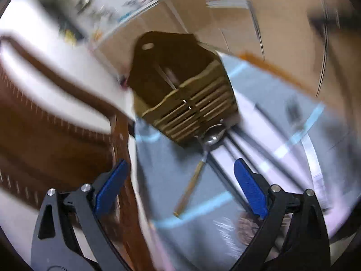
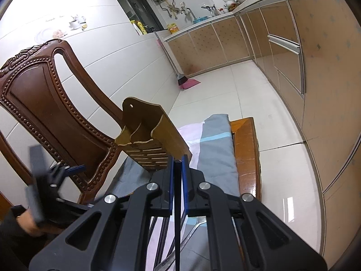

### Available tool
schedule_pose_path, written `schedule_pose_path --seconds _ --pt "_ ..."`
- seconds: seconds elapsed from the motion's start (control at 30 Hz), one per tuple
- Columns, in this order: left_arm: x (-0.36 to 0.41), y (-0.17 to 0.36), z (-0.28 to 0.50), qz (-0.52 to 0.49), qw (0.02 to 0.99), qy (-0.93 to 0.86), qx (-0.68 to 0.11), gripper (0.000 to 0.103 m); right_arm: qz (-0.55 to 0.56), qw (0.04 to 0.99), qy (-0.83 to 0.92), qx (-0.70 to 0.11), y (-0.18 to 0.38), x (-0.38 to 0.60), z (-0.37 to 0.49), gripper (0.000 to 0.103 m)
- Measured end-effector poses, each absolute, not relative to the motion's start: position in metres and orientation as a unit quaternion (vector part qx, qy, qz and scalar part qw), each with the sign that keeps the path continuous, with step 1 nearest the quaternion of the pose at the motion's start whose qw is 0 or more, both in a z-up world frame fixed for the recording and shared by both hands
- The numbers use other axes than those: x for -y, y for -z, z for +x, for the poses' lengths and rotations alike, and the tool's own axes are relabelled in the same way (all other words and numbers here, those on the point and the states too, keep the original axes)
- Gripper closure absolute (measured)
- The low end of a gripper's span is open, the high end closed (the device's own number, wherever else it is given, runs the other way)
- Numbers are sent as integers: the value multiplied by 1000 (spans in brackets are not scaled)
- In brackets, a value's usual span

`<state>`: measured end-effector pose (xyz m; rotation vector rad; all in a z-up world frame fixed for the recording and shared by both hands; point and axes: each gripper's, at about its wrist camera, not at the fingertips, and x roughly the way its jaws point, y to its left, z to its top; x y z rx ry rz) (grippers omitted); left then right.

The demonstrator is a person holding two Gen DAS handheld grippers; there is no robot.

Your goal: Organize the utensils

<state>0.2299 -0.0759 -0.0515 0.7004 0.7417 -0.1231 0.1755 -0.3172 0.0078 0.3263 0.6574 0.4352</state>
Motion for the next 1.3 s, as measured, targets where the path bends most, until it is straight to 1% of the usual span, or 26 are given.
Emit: schedule_pose_path --seconds 0.03,0.1,0.13,0.17,0.2,0.33,0.4,0.47,0.53,0.57,0.6,0.63,0.77,0.8,1.07,1.1,1.13,1.17,1.2,1.23,1.3 --pt "87 65 233 384 860 43 -333 10 157 910 -212 -320 -7 316 176 96" --pt "101 78 238 433 845 37 -311 11 157 909 -212 -323 -5 316 177 96" --pt "110 91 242 472 831 26 -295 13 158 908 -212 -325 -4 316 179 96" --pt "115 98 242 487 824 22 -290 16 159 908 -211 -326 -4 317 180 96" --pt "121 108 247 505 813 23 -290 22 159 907 -212 -327 -4 317 181 96" --pt "129 131 268 529 796 15 -295 36 160 906 -216 -327 -4 316 181 96" --pt "129 141 270 526 796 14 -298 37 160 906 -217 -326 -4 316 180 96" --pt "129 149 277 524 795 16 -305 43 160 905 -218 -327 -4 317 181 96" --pt "128 157 283 509 798 23 -320 60 161 905 -219 -328 -3 317 181 96" --pt "128 159 284 504 801 30 -324 66 161 905 -219 -328 -3 317 181 96" --pt "128 161 286 497 802 37 -331 84 161 905 -219 -328 -3 318 181 96" --pt "126 164 290 488 803 40 -341 93 161 904 -219 -329 -3 318 181 96" --pt "118 162 291 451 817 54 -356 96 162 904 -219 -328 -3 319 181 96" --pt "114 157 289 437 822 62 -360 103 163 904 -220 -328 -3 319 180 96" --pt "73 101 263 327 874 94 -348 103 164 904 -220 -328 -4 319 178 96" --pt "69 97 261 324 876 90 -346 103 164 904 -221 -328 -4 319 178 96" --pt "71 89 267 324 875 92 -347 92 164 904 -220 -328 -4 318 177 96" --pt "69 92 268 327 872 94 -351 73 164 904 -220 -329 -4 317 178 96" --pt "70 92 265 337 869 95 -350 17 163 903 -220 -329 -4 316 178 96" --pt "73 94 263 359 866 90 -336 4 162 903 -221 -330 -4 315 178 96" --pt "83 109 264 395 850 93 -337 4 161 903 -222 -331 -4 314 179 96"
